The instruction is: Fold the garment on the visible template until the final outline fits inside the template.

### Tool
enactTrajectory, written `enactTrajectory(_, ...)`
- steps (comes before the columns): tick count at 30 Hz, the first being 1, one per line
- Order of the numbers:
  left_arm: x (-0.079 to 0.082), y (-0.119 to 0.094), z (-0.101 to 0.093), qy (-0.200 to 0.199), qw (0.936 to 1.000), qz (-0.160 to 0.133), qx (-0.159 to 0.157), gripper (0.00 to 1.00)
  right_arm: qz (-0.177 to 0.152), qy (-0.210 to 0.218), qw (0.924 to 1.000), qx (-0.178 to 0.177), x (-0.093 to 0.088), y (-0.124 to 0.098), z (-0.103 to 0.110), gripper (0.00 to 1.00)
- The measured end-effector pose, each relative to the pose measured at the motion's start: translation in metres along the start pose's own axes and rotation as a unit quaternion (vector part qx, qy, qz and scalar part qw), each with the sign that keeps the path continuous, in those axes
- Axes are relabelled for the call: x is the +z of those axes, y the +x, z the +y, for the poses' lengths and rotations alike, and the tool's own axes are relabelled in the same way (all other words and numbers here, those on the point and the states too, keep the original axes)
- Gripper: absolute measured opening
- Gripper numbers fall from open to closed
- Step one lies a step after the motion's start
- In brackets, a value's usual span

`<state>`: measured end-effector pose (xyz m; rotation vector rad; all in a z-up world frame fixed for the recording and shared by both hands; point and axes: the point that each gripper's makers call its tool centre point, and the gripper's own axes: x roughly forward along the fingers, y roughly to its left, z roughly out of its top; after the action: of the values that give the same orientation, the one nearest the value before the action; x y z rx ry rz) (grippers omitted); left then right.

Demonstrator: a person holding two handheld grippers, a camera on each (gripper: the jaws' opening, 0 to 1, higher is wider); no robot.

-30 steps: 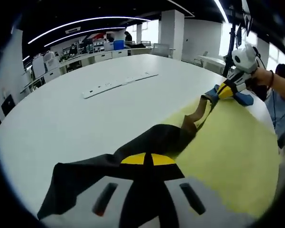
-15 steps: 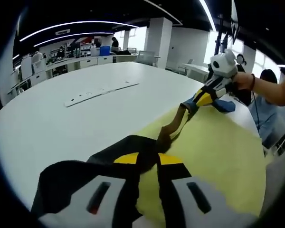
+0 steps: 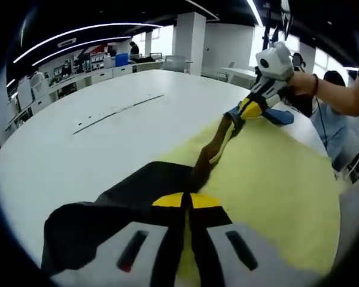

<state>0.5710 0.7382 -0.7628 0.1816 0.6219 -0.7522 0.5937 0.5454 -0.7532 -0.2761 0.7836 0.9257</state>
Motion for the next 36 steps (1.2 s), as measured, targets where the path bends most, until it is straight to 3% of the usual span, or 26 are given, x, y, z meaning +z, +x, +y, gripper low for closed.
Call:
enactTrajectory(3,0.004,0.001,0.005,0.005,0.9999,-0.006,0.01,0.0,-0.001,-0.007,1.0,0.0,0.002,-0.002,0.0,0.0)
enactTrajectory(12,0.041,-0.002,0.02,-0.016,0.9967,-0.062,0.05,0.0,-0.021,-0.033,0.999,-0.023,0.02,-0.008,-0.008,0.0)
enactTrajectory(14,0.049,-0.001,0.025,-0.024,0.9948,-0.074,0.065,0.0,-0.026,-0.069,0.9964,-0.041,0.026,-0.006,-0.015,0.0)
enactTrajectory(24,0.067,0.016,0.051,-0.051,0.9884,-0.103,0.1,0.0,-0.041,-0.066,0.9925,-0.094,0.044,0.007,-0.044,0.0)
enactTrajectory(30,0.076,0.033,0.072,-0.079,0.9808,-0.121,0.131,0.0,-0.043,-0.038,0.9911,-0.12,0.048,0.017,-0.065,0.0)
enactTrajectory(33,0.084,0.043,0.084,-0.119,0.9717,-0.146,0.143,0.0,-0.05,-0.03,0.9879,-0.144,0.051,0.022,-0.076,0.0)
enactTrajectory(36,0.083,0.05,0.09,-0.118,0.9699,-0.141,0.16,0.0,-0.054,-0.027,0.9857,-0.157,0.054,0.027,-0.082,0.0)
